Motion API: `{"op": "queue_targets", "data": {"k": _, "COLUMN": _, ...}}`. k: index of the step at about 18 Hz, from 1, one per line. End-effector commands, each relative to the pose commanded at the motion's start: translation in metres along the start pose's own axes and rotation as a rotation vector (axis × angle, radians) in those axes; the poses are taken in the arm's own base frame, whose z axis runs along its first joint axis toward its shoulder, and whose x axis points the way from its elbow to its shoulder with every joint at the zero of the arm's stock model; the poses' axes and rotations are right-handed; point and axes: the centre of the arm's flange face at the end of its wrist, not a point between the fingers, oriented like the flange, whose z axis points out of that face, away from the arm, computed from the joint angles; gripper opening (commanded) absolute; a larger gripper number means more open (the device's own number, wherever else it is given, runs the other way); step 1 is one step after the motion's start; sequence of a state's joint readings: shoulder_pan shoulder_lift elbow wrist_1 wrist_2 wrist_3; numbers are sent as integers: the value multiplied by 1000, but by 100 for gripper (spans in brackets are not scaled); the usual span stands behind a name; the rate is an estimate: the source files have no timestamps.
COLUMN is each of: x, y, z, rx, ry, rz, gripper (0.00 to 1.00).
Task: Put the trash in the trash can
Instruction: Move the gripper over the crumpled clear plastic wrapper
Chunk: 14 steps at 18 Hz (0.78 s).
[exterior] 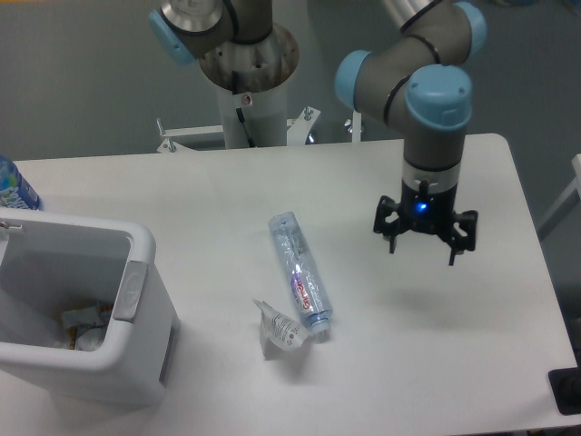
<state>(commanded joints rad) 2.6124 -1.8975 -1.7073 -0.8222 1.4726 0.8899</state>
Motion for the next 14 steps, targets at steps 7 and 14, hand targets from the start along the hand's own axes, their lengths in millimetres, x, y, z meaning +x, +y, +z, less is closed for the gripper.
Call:
{"op": "queue_targets", "data": {"k": 7, "x": 46, "y": -40, "z": 26, "rx": 0, "ry": 52, "rz": -87, "gripper": 100}}
{"op": "queue_targets", "data": {"k": 14, "x": 92, "y": -84, "z": 27, "rx": 19, "ry": 70, "rz": -145, "gripper": 100}}
